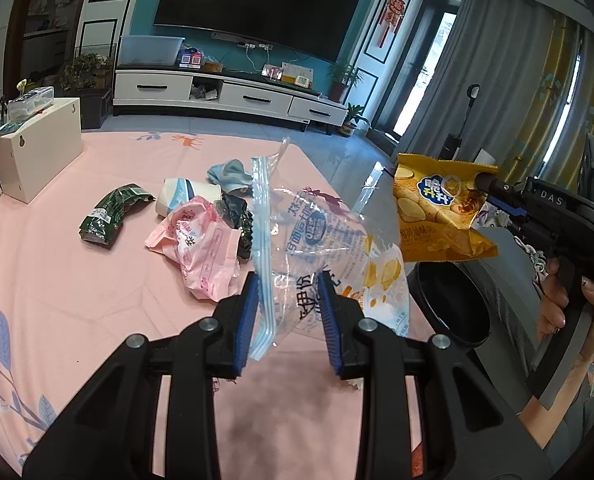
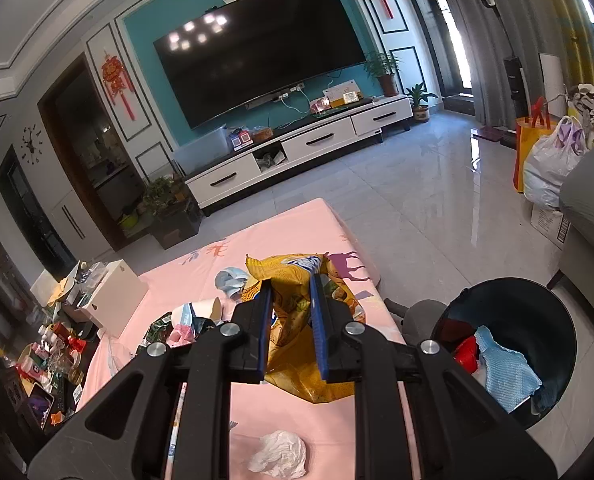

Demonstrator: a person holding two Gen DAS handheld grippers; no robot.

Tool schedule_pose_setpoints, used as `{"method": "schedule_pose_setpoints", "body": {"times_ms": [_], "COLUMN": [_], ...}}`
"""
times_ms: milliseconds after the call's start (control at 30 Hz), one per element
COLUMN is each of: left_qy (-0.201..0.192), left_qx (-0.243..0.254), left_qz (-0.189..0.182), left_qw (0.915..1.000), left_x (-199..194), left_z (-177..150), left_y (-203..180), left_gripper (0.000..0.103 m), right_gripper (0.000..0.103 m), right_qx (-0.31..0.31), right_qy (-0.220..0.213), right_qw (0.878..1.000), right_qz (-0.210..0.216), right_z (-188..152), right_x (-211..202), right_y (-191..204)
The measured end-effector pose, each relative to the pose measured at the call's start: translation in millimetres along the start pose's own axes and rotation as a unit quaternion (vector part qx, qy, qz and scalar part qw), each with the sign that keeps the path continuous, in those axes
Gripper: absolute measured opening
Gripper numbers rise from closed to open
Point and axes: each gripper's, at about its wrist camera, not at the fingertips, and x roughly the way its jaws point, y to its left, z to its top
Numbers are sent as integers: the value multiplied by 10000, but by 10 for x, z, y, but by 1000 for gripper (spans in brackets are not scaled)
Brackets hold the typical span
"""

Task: Collect trash
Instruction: 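Lift and hold both bags above the table beside the bin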

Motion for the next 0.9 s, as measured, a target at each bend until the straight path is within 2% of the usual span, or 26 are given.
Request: {"method": "schedule_pose_setpoints", "body": {"times_ms": [900], "left_qy": [45], "left_qx": [75], "left_qz": [-51], "left_qw": [9999], "left_x": [28], "left_z": [-28], "left_y": [-79], "left_gripper": [30], "right_gripper": [19], "right_qx": [212], "right_qy": [-59], "right_qw": [9996], "right_qz": [-150], "right_z": [-11], "right_x": [-36], "right_y": [-129]}}
